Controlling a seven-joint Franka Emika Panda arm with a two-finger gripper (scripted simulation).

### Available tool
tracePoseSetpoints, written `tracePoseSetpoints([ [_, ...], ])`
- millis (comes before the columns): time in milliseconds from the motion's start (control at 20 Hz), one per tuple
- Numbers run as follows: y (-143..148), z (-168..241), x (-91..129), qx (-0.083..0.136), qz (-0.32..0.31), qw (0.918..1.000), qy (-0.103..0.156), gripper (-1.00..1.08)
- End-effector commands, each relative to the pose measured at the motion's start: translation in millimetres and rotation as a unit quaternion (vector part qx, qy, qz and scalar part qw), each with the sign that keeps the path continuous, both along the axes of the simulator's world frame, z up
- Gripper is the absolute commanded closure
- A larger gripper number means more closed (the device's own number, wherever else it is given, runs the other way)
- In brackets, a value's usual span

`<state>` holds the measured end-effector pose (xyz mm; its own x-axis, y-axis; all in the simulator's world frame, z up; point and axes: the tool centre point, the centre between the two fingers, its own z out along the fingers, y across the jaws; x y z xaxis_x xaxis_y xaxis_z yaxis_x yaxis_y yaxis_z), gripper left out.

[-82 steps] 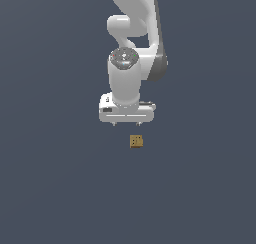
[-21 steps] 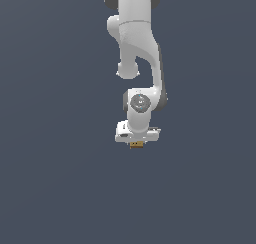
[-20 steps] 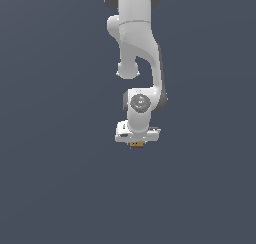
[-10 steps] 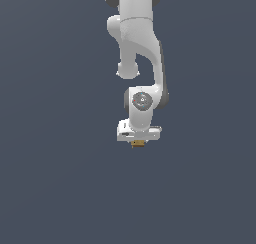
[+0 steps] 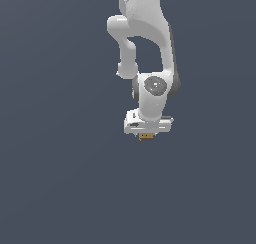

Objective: Pick up the object and move it to a goal position.

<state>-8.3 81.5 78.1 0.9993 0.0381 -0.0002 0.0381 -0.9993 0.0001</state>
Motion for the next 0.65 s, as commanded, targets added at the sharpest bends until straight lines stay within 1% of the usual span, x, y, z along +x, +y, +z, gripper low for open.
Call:
tracePoseSetpoints([
  [0, 9.4, 16.4, -1.3, 0.000, 0.000, 1.0000, 0.000, 1.08],
  [300, 21.9, 37.5, -2.4, 0.000, 0.000, 1.0000, 0.000, 1.08],
  [600, 21.9, 37.0, -1.1, 0.000, 0.000, 1.0000, 0.000, 1.08],
])
